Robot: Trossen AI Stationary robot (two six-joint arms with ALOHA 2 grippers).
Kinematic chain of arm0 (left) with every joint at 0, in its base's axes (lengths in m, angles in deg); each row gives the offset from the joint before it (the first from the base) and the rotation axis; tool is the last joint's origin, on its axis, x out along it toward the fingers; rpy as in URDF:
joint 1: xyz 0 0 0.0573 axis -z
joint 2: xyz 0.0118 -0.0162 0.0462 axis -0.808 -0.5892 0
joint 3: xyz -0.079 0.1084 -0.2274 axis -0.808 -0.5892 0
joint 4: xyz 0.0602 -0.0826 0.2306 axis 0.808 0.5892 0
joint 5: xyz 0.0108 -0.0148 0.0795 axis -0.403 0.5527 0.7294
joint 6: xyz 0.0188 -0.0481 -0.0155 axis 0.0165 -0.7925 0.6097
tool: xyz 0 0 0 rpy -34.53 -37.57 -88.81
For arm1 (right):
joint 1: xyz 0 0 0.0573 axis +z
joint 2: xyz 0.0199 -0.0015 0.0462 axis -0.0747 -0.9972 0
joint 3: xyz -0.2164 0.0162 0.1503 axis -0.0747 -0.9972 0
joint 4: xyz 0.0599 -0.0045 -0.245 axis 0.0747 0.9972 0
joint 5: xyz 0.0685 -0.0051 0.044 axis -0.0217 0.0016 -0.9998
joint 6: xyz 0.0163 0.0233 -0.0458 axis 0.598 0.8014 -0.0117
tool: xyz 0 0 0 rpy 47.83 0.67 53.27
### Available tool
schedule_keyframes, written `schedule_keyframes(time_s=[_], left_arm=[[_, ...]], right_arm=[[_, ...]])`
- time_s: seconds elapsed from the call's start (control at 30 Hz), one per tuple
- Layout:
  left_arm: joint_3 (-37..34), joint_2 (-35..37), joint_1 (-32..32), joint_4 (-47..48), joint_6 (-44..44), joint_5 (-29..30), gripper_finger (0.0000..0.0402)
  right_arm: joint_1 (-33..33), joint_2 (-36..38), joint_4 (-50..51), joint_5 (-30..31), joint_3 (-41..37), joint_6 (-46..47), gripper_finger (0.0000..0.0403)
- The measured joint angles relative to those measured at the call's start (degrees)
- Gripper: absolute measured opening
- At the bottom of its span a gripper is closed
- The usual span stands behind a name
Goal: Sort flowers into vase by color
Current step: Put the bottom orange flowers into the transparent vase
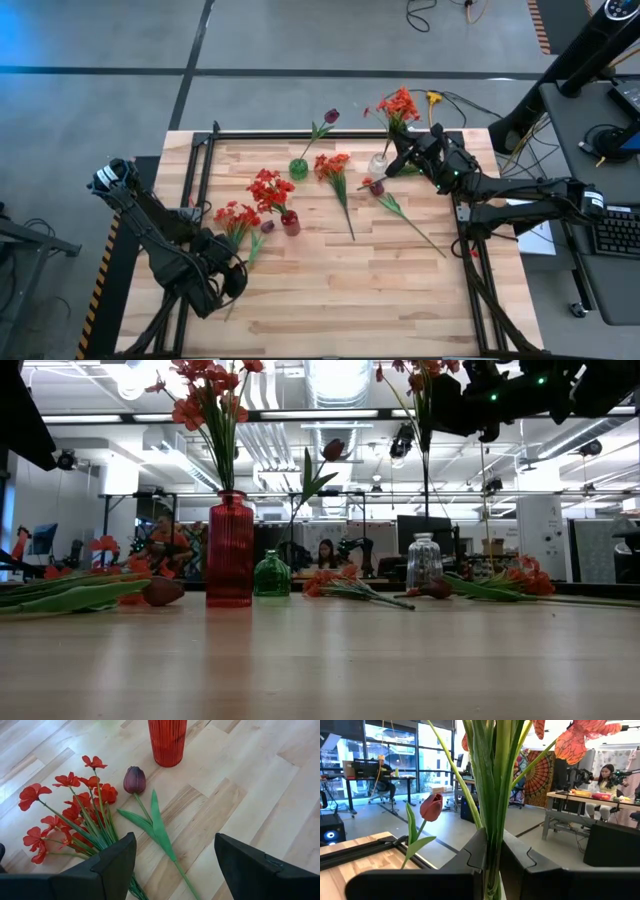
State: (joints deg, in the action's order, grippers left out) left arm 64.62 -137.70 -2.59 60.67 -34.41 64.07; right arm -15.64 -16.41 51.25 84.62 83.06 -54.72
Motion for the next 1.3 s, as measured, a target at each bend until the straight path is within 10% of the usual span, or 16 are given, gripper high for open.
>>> schedule_keyframes(time_s=[1.3], left_arm=[[0.0, 0.0, 0.0, 0.1, 0.0, 0.0, 0.0251]], right_arm=[[-1.2, -6.0, -5.3, 0.0, -0.2, -0.6, 0.0028]])
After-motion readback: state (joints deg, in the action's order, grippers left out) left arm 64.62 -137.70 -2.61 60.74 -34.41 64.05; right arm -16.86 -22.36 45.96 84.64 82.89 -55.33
